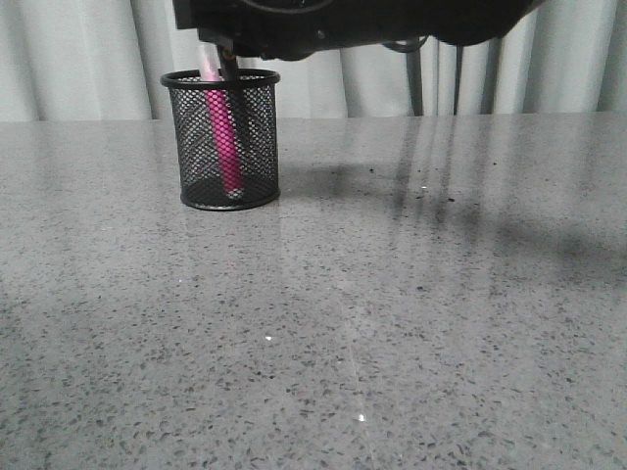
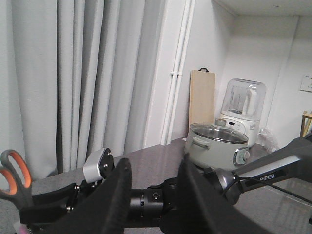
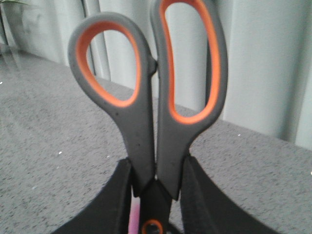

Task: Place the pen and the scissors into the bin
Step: 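Lower the scissors blades-first into the cup and open the right gripper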

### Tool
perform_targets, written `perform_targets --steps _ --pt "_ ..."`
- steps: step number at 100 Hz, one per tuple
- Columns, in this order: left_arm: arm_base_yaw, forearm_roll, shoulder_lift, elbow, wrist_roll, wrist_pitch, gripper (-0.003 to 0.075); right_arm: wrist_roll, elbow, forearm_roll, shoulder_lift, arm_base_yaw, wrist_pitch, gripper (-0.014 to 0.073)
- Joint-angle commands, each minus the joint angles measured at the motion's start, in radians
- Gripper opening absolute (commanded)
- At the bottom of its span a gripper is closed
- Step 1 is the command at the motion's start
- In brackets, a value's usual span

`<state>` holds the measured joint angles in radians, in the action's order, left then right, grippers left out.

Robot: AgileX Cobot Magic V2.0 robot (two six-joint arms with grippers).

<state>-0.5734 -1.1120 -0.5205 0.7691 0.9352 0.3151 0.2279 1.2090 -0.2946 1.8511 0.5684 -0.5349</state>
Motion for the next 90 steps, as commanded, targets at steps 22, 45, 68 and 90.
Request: perform_targets --steps 22,45,68,90 --pt "-0.006 -0.024 -0.005 0.025 -0.006 -0.029 0.0211 0.001 -0.013 0.003 -0.049 0.005 -0.094 -0.0076" --pt "-0.006 -0.029 -0.005 0.025 -0.006 -0.029 0.0211 0.001 -0.013 0.003 -0.049 0.005 -0.095 0.0023" --pt "-0.006 -0.032 -0.005 0.025 -0.006 -0.029 0.0211 0.001 -0.013 0.003 -0.049 0.005 -0.095 0.0341" --pt "-0.006 -0.032 -0.005 0.025 -0.006 -0.025 0.0211 0.001 -0.013 0.003 -0.051 0.005 -0.099 0.0354"
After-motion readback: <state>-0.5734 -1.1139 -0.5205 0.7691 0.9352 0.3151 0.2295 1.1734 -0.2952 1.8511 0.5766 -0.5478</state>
